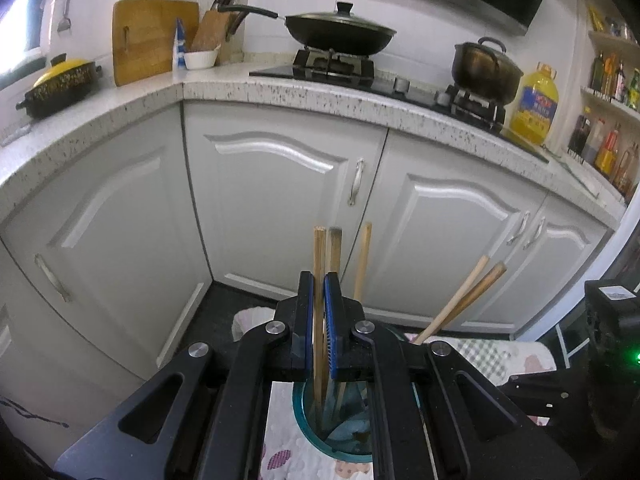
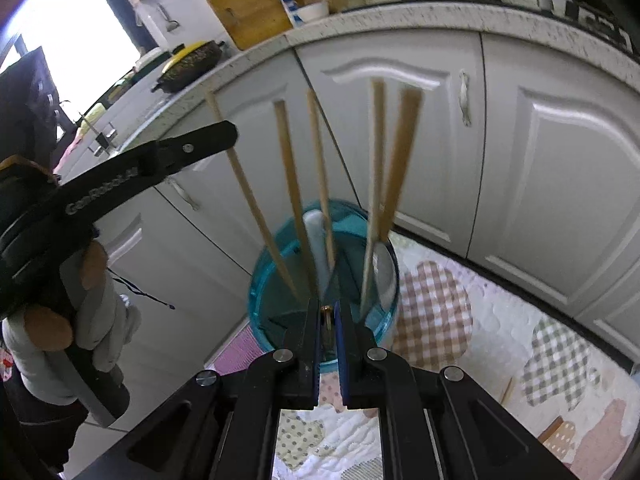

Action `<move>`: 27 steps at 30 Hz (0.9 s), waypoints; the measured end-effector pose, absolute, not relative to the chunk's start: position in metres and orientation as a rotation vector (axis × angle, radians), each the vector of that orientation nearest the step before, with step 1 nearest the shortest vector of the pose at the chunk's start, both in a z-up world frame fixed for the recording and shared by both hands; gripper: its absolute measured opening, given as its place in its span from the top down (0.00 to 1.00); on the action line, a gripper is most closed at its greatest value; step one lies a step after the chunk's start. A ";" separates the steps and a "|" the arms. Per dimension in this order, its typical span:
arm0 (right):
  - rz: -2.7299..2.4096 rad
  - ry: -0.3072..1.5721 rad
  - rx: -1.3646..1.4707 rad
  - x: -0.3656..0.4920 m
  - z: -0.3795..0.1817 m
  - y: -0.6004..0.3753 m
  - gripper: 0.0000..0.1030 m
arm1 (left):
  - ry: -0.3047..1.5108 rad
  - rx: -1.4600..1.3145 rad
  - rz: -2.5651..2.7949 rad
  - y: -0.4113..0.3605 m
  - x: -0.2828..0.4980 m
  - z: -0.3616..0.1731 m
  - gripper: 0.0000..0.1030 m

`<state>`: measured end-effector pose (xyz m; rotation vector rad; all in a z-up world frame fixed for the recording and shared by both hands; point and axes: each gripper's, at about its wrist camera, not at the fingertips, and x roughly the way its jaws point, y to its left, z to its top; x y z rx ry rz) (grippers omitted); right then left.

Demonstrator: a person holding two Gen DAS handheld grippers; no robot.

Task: Organize utensils
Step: 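Lower both chopsticks into the cup and open both grippers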

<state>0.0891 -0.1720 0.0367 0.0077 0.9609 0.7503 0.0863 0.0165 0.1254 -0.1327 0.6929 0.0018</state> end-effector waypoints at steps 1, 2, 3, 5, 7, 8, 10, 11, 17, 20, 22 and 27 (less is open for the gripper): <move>0.745 0.973 0.012 0.090 0.032 -0.173 0.94 | 0.698 -0.131 0.001 0.016 0.087 0.123 0.96; 0.741 0.980 0.011 0.091 0.028 -0.172 0.94 | 0.704 -0.129 0.002 0.015 0.087 0.121 0.96; 0.736 0.981 0.013 0.091 0.026 -0.173 0.94 | 0.703 -0.127 0.004 0.015 0.087 0.120 0.96; 0.727 0.981 0.036 0.092 0.024 -0.176 0.94 | 0.708 -0.131 0.005 0.015 0.087 0.118 0.96; 0.705 0.975 0.039 0.094 0.025 -0.178 0.94 | 0.713 -0.140 0.005 0.016 0.087 0.118 0.96; 0.699 0.972 0.039 0.094 0.026 -0.180 0.94 | 0.714 -0.141 0.006 0.016 0.086 0.118 0.96; 0.695 0.958 0.049 0.094 0.029 -0.185 0.94 | 0.717 -0.148 0.009 0.016 0.084 0.118 0.96; 0.694 0.953 0.053 0.093 0.031 -0.186 0.92 | 0.719 -0.152 0.011 0.017 0.084 0.118 0.96; 0.692 0.949 0.046 0.085 0.036 -0.194 0.74 | 0.728 -0.158 0.016 0.018 0.080 0.119 0.95; 0.694 0.949 0.026 0.079 0.038 -0.192 0.74 | 0.731 -0.157 0.014 0.018 0.078 0.121 0.93; 0.692 0.946 0.020 0.075 0.039 -0.192 0.74 | 0.728 -0.157 0.014 0.017 0.075 0.122 0.86; 0.681 0.920 0.019 0.068 0.047 -0.194 0.74 | 0.722 -0.149 0.015 0.015 0.067 0.125 0.83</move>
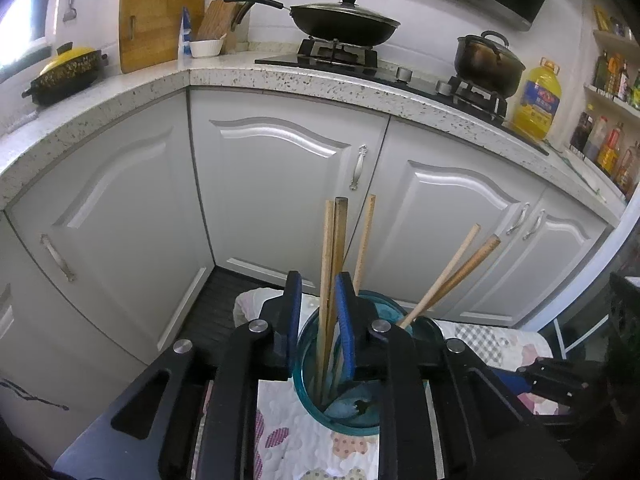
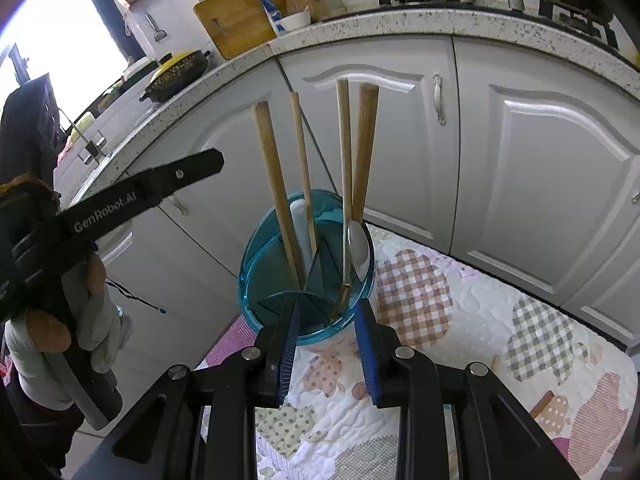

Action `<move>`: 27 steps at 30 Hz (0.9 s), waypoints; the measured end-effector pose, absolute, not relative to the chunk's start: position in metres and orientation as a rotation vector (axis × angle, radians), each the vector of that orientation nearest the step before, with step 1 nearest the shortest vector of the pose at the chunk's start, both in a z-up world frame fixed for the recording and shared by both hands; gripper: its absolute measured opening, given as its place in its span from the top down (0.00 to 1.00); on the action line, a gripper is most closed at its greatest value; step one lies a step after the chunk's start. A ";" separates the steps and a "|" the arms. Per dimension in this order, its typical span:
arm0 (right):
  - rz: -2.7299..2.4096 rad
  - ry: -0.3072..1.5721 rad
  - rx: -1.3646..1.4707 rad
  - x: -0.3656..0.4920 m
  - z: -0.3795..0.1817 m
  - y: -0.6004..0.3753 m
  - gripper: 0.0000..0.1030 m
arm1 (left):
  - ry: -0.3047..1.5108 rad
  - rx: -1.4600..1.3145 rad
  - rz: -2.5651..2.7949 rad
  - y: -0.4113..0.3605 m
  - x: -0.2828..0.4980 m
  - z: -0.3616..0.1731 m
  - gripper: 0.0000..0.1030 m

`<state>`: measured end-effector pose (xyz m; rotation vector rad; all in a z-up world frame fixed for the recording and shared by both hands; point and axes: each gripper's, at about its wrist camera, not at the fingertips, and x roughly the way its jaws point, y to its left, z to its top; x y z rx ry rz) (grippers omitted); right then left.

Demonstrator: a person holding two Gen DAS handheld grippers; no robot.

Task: Organize utensils
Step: 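Lower both chopsticks into the cup and open both grippers, then move both grippers back over the remaining utensils on the quilt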

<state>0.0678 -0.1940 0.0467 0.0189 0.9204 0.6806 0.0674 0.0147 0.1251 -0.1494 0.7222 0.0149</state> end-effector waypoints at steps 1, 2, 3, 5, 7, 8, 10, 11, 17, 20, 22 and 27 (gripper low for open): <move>0.673 0.913 0.018 0.066 0.049 -0.194 0.74 | 0.722 -0.151 0.016 0.015 0.066 0.126 0.83; 0.666 0.908 0.017 0.065 0.050 -0.195 0.73 | 0.722 -0.152 0.017 0.014 0.064 0.126 0.83; 0.658 0.899 0.016 0.063 0.053 -0.195 0.73 | 0.723 -0.153 0.020 0.014 0.063 0.126 0.83; 0.647 0.881 0.011 0.060 0.058 -0.195 0.71 | 0.725 -0.153 0.023 0.013 0.060 0.126 0.83; 0.631 0.867 -0.002 0.057 0.061 -0.194 0.68 | 0.723 -0.150 0.027 0.013 0.057 0.127 0.82; 0.627 0.862 -0.010 0.055 0.062 -0.193 0.68 | 0.724 -0.149 0.031 0.013 0.055 0.127 0.82; 0.624 0.856 -0.023 0.051 0.063 -0.191 0.68 | 0.726 -0.155 0.027 0.012 0.052 0.126 0.81; 0.619 0.854 -0.030 0.050 0.064 -0.190 0.68 | 0.728 -0.156 0.027 0.012 0.050 0.126 0.81; 0.594 0.846 -0.040 0.040 0.066 -0.192 0.67 | 0.725 -0.157 0.018 0.008 0.035 0.129 0.81; 0.571 0.840 -0.053 0.035 0.067 -0.198 0.66 | 0.722 -0.158 0.001 0.003 0.026 0.131 0.80; 0.554 0.839 -0.066 0.030 0.067 -0.204 0.65 | 0.722 -0.158 -0.016 -0.002 0.021 0.131 0.79; 0.518 0.853 -0.076 0.023 0.062 -0.222 0.64 | 0.731 -0.151 -0.074 -0.020 0.008 0.131 0.78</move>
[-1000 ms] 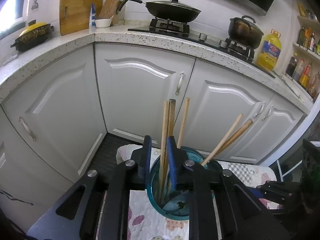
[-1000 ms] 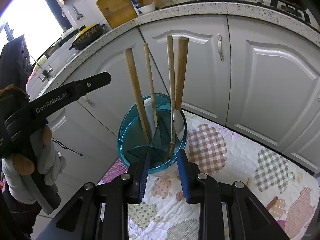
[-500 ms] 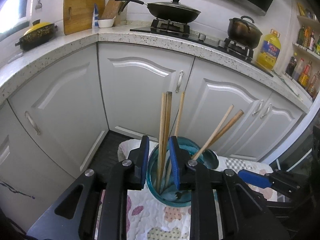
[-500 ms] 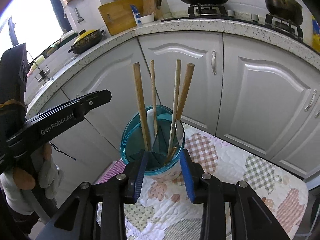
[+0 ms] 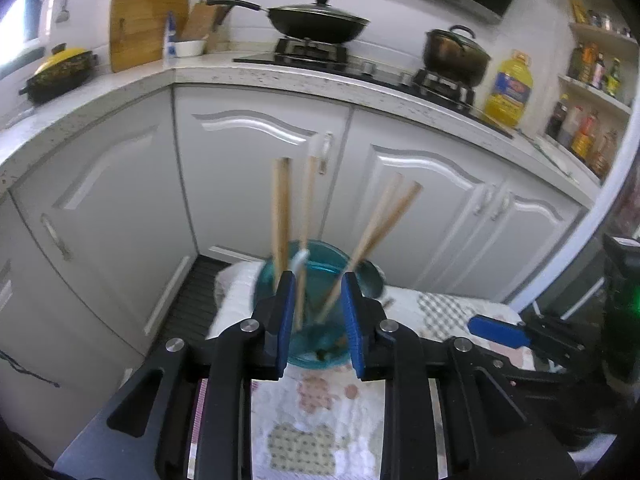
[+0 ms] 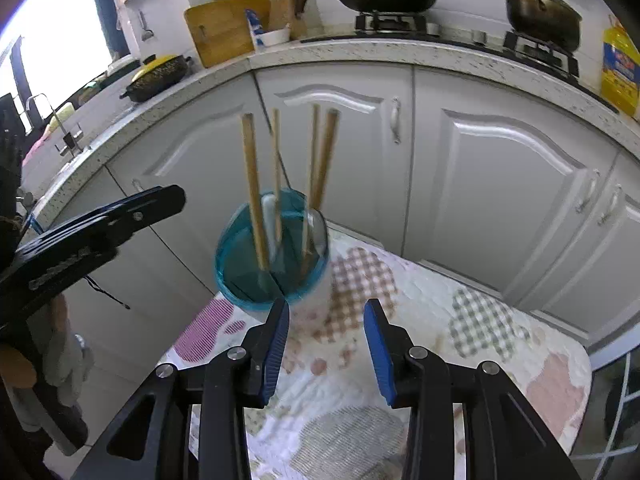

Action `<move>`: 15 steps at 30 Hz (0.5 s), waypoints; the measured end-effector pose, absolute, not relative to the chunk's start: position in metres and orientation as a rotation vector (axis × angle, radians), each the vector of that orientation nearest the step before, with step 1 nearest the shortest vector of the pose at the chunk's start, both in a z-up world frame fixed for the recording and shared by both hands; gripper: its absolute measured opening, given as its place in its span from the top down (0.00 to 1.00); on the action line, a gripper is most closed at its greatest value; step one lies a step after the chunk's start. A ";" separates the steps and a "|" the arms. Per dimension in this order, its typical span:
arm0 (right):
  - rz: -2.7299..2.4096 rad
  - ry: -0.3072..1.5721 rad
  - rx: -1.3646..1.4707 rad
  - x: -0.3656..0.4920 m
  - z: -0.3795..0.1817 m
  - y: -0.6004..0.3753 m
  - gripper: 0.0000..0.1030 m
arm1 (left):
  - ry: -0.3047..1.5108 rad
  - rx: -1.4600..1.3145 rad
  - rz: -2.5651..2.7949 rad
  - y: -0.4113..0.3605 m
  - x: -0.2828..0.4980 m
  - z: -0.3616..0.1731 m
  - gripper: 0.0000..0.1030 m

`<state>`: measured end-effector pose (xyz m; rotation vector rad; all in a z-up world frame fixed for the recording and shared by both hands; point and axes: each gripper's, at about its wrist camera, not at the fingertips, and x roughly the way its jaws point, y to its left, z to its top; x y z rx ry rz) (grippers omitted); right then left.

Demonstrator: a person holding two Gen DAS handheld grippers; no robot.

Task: Organize utensils
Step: 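Move both grippers back over the remaining utensils on the quilt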

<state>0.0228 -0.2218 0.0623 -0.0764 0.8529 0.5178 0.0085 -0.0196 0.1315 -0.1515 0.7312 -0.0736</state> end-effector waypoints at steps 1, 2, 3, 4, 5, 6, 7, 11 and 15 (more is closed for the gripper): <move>0.509 0.856 -0.075 0.022 0.061 -0.227 0.64 | 0.735 -0.152 -0.089 -0.024 0.006 0.131 0.78; 0.502 0.860 -0.074 0.020 0.059 -0.231 0.64 | 0.738 -0.150 -0.099 -0.028 0.004 0.130 0.78; 0.493 0.864 -0.074 0.018 0.057 -0.236 0.64 | 0.742 -0.149 -0.111 -0.032 0.002 0.130 0.78; 0.485 0.868 -0.074 0.017 0.056 -0.240 0.64 | 0.746 -0.147 -0.123 -0.037 0.001 0.129 0.78; 0.475 0.872 -0.074 0.016 0.054 -0.244 0.64 | 0.750 -0.144 -0.131 -0.041 0.000 0.128 0.78; 0.462 0.877 -0.071 0.014 0.052 -0.251 0.64 | 0.755 -0.139 -0.137 -0.045 -0.001 0.126 0.78; 0.456 0.879 -0.069 0.014 0.051 -0.255 0.64 | 0.760 -0.135 -0.144 -0.048 -0.002 0.125 0.78; 0.424 0.904 -0.055 0.007 0.041 -0.282 0.63 | 0.787 -0.119 -0.181 -0.064 -0.005 0.118 0.78; 0.378 0.954 -0.052 0.004 0.022 -0.313 0.62 | 0.815 -0.109 -0.213 -0.076 -0.009 0.107 0.78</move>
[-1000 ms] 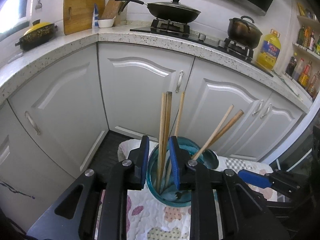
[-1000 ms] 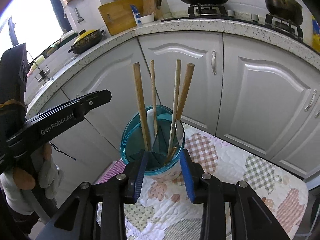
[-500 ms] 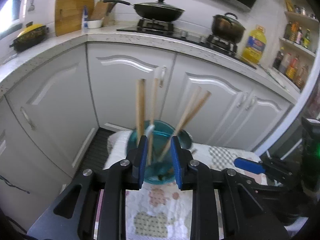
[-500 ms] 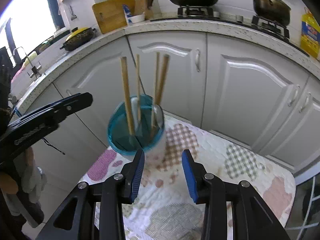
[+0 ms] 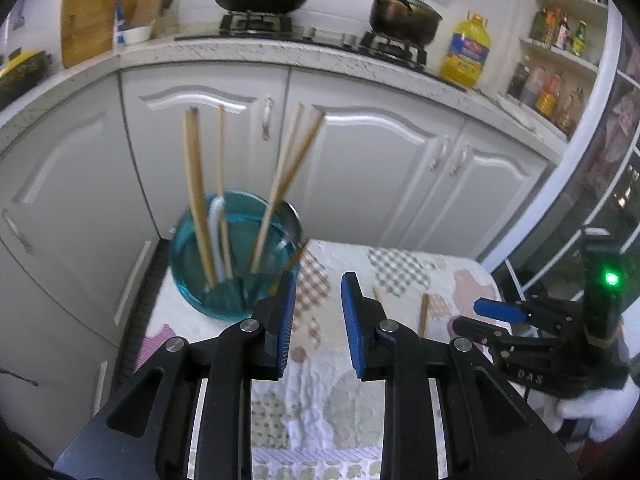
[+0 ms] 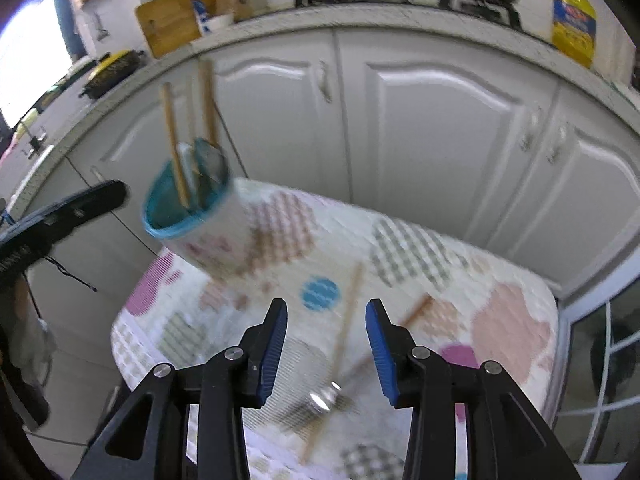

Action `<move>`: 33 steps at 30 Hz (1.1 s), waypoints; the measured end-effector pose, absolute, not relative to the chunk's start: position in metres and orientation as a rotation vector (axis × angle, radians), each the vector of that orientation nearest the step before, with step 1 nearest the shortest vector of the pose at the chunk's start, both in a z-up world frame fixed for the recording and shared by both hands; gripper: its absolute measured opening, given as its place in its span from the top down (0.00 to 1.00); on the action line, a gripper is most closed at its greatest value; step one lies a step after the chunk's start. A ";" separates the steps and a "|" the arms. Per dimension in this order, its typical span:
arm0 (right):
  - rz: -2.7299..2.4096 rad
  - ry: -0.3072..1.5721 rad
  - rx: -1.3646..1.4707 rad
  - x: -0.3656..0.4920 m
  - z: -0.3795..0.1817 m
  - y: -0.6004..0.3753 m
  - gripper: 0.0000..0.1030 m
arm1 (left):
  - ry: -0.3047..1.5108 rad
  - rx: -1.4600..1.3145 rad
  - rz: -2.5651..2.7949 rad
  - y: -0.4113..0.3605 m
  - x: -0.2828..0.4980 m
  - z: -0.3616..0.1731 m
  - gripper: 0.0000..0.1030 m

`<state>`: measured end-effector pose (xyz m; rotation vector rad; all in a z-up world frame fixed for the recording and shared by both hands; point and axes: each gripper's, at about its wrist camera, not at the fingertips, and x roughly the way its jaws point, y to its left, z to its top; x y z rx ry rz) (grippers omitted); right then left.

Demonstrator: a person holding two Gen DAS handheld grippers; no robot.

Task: Organize utensils
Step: 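Move both grippers back over the remaining utensils on the quilt, then grasp the last wooden chopstick with the left gripper while the right gripper grasps the wooden-handled fork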

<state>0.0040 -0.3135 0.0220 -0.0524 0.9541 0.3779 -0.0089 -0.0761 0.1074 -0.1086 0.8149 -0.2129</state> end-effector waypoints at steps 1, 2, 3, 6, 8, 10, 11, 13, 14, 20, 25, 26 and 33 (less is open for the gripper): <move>0.361 0.985 -0.039 0.005 0.012 -0.324 0.62 | 0.826 -0.108 -0.219 -0.079 -0.009 0.104 0.78; 0.348 1.009 -0.027 0.006 0.004 -0.331 0.62 | 0.834 -0.105 -0.223 -0.081 -0.009 0.101 0.78; 0.337 1.035 -0.009 0.007 -0.005 -0.339 0.62 | 0.848 -0.100 -0.227 -0.085 -0.009 0.096 0.78; 0.318 1.098 0.066 0.012 -0.034 -0.356 0.62 | 0.883 -0.093 -0.242 -0.093 -0.008 0.085 0.78; 0.328 1.131 0.131 0.018 -0.053 -0.362 0.62 | 0.912 -0.079 -0.256 -0.099 -0.008 0.075 0.78; 0.341 1.147 0.175 0.025 -0.064 -0.365 0.62 | 0.932 -0.069 -0.263 -0.104 -0.008 0.067 0.78; 0.335 1.151 0.184 0.029 -0.068 -0.365 0.62 | 0.943 -0.066 -0.269 -0.107 -0.007 0.064 0.78; 0.320 1.157 0.202 0.045 -0.074 -0.365 0.62 | 0.958 -0.062 -0.278 -0.111 -0.006 0.058 0.78; 0.319 1.161 0.216 0.052 -0.076 -0.365 0.65 | 0.967 -0.057 -0.279 -0.113 -0.005 0.055 0.78; 0.294 1.184 0.176 0.088 -0.096 -0.359 0.79 | 1.010 -0.039 -0.282 -0.125 0.005 0.039 0.78; 0.414 1.226 0.003 0.075 -0.096 -0.347 0.84 | 1.063 -0.044 -0.309 -0.142 0.023 0.020 0.78; 0.437 1.236 -0.013 0.068 -0.096 -0.350 0.84 | 1.076 -0.049 -0.320 -0.147 0.027 0.015 0.78; 0.381 1.260 0.028 0.044 -0.096 -0.384 0.81 | 1.164 -0.065 -0.359 -0.186 0.063 -0.020 0.78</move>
